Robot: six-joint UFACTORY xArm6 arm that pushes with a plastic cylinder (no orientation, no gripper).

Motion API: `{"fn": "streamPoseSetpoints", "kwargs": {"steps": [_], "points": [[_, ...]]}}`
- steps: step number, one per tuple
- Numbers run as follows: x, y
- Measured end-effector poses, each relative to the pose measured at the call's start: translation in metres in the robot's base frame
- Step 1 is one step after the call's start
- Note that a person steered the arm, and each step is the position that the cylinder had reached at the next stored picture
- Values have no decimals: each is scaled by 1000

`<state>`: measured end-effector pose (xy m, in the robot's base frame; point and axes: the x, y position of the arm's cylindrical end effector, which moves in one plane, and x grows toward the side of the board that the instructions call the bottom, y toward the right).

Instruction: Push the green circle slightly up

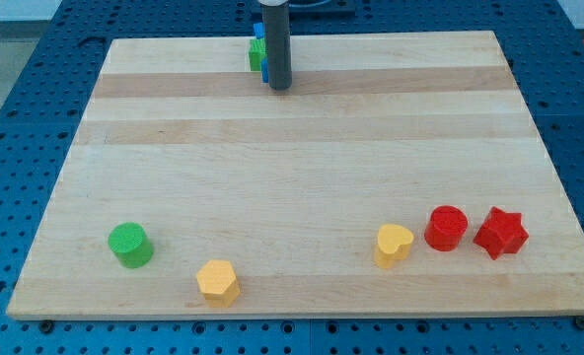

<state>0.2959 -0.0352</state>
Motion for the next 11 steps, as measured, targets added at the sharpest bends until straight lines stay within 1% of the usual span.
{"fn": "streamPoseSetpoints", "kwargs": {"steps": [1,2,3,4,5,6,7,8,9,10,11], "points": [[16,-1],[49,-40],[72,-132],[122,-215],[197,-268],[240,-270],[287,-255],[301,-208],[279,-142],[252,-95],[249,-84]]}}
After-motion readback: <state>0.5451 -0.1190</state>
